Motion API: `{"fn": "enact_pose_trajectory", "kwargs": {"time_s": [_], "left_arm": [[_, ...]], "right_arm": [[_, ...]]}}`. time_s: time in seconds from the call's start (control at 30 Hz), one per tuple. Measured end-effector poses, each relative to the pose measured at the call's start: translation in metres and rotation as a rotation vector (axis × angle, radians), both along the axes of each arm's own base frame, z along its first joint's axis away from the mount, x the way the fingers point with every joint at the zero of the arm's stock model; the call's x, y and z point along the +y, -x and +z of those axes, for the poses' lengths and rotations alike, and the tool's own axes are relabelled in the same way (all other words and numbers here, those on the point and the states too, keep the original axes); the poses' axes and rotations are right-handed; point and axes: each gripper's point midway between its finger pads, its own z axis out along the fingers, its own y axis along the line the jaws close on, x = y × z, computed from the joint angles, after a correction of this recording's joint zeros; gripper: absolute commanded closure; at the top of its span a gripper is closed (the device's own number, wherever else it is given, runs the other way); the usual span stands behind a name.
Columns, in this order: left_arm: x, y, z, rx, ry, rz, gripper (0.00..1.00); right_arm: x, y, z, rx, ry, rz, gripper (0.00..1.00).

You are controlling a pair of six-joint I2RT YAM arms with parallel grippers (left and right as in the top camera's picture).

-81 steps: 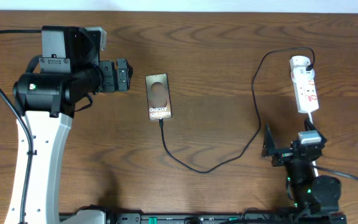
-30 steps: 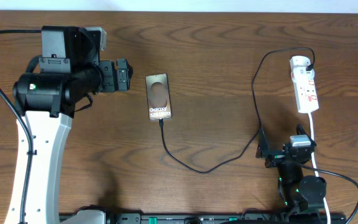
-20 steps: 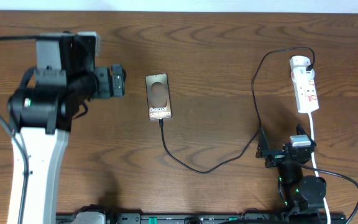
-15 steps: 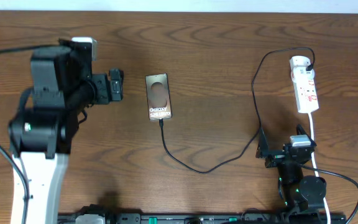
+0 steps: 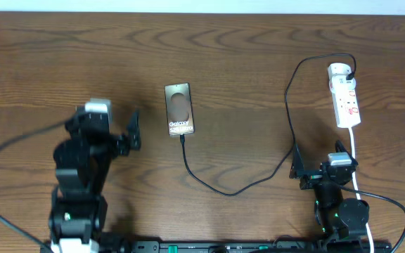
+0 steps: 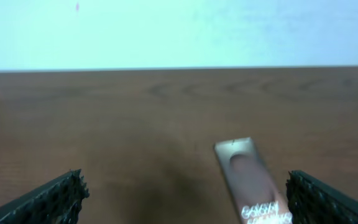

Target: Plug charger to phone and switch on socket

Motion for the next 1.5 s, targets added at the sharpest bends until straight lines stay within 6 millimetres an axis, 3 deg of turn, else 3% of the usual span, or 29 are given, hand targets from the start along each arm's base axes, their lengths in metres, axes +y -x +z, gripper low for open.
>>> {"fn": "enact_pose_trajectory", "kwargs": {"time_s": [0.23,0.63,0.77,1.0,1.5], "left_arm": [[0.005,0.029,-0.043,-0.030,-0.049,0.005,0.02],[0.007,0.046,-0.073,-0.126,-0.105,0.004,0.02],[0.008,0.047,-0.078,-0.145,-0.110,0.014,0.02],[0.010,0.049,-0.065,-0.205,-0.113,0.024,0.02],[0.010,0.049,-0.064,-0.208,-0.113,0.027,0.02]], "right_arm": [[0.000,0.000,0.000,0.000,0.000,0.000,0.01],[0.000,0.000,0.000,0.000,0.000,0.000,0.01],[0.000,0.000,0.000,0.000,0.000,0.000,0.01],[0.000,0.000,0.000,0.000,0.000,0.000,0.01],[0.000,0.000,0.000,0.000,0.000,0.000,0.01]]}}
